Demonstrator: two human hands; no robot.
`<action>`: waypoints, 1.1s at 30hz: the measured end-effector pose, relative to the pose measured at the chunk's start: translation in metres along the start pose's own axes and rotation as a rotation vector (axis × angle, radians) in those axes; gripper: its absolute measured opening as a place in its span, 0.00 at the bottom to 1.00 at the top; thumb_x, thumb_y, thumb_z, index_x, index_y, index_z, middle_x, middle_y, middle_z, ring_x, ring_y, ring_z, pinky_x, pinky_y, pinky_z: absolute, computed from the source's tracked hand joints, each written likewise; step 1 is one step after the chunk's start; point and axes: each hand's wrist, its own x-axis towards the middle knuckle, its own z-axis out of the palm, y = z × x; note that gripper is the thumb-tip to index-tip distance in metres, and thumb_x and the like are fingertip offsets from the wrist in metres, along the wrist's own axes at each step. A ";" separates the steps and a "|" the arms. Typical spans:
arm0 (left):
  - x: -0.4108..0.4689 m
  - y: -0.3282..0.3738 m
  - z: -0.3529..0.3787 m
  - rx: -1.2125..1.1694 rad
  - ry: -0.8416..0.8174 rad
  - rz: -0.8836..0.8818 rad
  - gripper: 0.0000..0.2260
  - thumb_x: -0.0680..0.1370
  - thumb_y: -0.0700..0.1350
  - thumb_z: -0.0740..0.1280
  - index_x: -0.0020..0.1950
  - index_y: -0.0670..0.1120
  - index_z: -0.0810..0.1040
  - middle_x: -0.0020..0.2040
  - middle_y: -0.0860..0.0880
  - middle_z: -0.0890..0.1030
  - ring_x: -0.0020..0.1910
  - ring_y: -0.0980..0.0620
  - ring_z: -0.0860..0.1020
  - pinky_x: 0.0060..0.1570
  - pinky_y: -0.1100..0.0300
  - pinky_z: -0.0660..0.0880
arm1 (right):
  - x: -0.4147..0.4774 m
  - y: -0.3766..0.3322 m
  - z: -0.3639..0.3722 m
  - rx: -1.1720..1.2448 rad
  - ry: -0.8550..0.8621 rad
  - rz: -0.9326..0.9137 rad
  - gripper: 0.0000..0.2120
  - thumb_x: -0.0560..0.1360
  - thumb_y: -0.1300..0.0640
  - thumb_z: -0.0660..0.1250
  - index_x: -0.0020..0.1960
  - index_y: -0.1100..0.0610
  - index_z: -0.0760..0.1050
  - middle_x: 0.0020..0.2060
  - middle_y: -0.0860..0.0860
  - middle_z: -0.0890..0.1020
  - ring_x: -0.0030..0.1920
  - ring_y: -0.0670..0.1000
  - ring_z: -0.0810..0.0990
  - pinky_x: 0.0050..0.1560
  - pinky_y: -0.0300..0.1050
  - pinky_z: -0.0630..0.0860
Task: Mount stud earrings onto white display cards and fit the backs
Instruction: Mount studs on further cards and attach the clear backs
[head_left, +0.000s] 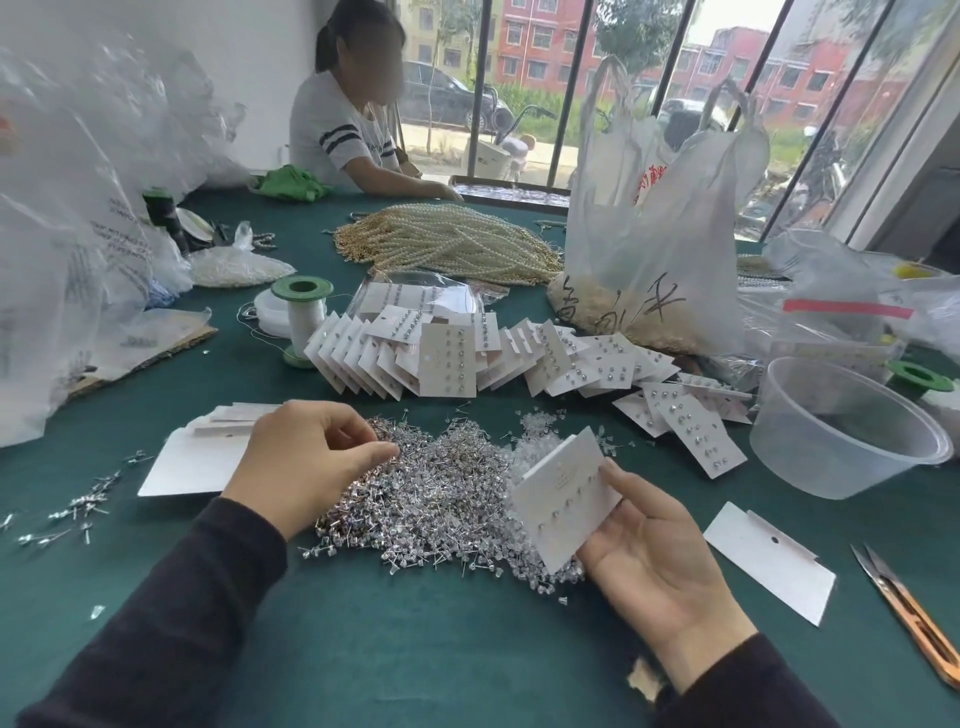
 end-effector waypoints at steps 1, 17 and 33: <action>0.000 0.003 -0.001 -0.075 0.000 -0.025 0.09 0.64 0.49 0.76 0.30 0.47 0.80 0.26 0.48 0.80 0.25 0.55 0.74 0.27 0.63 0.71 | 0.001 0.001 0.001 -0.021 0.005 -0.015 0.12 0.66 0.65 0.67 0.49 0.64 0.79 0.44 0.59 0.83 0.44 0.56 0.84 0.40 0.54 0.81; -0.032 0.034 0.022 -0.343 0.230 0.346 0.06 0.69 0.38 0.72 0.40 0.48 0.82 0.36 0.53 0.83 0.37 0.58 0.79 0.40 0.69 0.76 | 0.015 0.029 0.028 -0.198 0.111 -0.302 0.11 0.66 0.64 0.69 0.47 0.61 0.74 0.35 0.59 0.83 0.28 0.52 0.80 0.29 0.41 0.78; -0.030 0.028 0.029 -0.151 0.287 0.476 0.02 0.70 0.40 0.71 0.41 0.42 0.82 0.35 0.49 0.81 0.36 0.54 0.77 0.36 0.68 0.74 | 0.000 0.042 0.027 -0.452 -0.112 -0.292 0.13 0.69 0.61 0.67 0.52 0.62 0.71 0.41 0.59 0.83 0.28 0.54 0.78 0.33 0.46 0.79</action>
